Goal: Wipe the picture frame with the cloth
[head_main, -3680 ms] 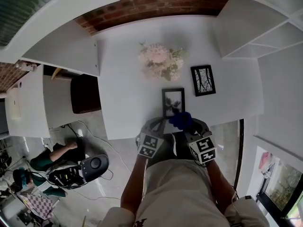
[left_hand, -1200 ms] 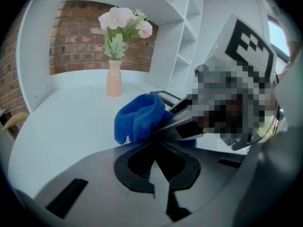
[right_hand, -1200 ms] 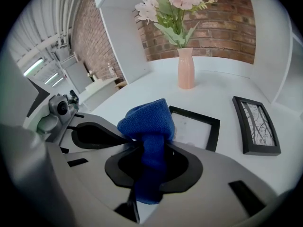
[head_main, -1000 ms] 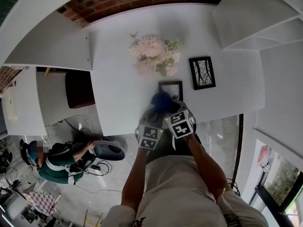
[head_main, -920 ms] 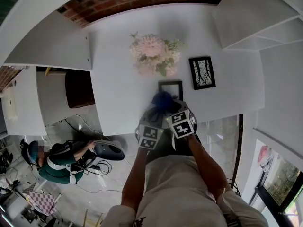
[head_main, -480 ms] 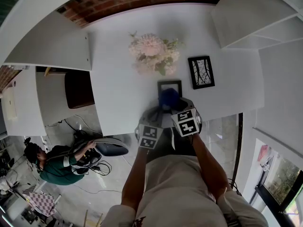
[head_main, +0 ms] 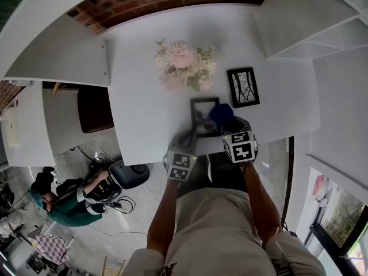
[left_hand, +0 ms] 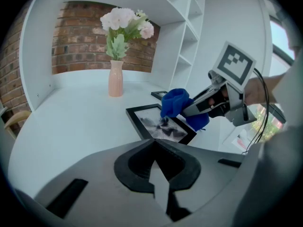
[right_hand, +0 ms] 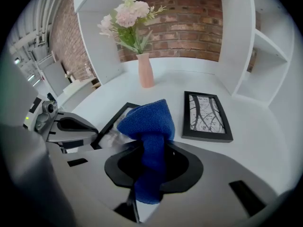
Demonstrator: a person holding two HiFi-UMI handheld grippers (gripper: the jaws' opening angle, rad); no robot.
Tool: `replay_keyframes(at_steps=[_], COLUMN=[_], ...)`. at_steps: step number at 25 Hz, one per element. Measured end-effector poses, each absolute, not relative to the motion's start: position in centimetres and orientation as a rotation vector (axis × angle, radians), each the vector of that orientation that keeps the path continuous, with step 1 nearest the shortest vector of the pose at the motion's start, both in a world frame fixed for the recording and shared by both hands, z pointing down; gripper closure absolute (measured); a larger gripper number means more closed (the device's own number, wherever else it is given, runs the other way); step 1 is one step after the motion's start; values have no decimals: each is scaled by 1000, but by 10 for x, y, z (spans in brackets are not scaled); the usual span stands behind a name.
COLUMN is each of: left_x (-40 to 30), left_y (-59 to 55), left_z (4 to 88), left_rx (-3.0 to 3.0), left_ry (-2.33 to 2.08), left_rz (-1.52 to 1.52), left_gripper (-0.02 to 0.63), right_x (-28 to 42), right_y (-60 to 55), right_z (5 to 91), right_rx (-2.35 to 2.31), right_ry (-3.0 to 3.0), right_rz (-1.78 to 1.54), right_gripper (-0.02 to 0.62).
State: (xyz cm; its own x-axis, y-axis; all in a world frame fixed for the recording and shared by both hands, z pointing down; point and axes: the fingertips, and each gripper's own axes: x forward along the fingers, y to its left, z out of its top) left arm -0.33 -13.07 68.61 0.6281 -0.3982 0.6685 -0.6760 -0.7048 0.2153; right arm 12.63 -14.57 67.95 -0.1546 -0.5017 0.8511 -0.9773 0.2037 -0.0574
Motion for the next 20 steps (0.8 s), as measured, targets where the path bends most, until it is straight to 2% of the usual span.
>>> replay_keyframes(at_steps=[7,20], left_x=[-3,-3], left_y=[-131,-131], left_z=[687,686], left_rx=[2402,2396], left_ry=[-839,-836], left_rz=[823,818], left_gripper=[609,608], right_x=[146,105], right_y=[-150,-175], right_z=[661,637], right_rx=[1464,1434], right_ry=[-1775,-1902], right_rz=[872,863], right_gripper=[515,514])
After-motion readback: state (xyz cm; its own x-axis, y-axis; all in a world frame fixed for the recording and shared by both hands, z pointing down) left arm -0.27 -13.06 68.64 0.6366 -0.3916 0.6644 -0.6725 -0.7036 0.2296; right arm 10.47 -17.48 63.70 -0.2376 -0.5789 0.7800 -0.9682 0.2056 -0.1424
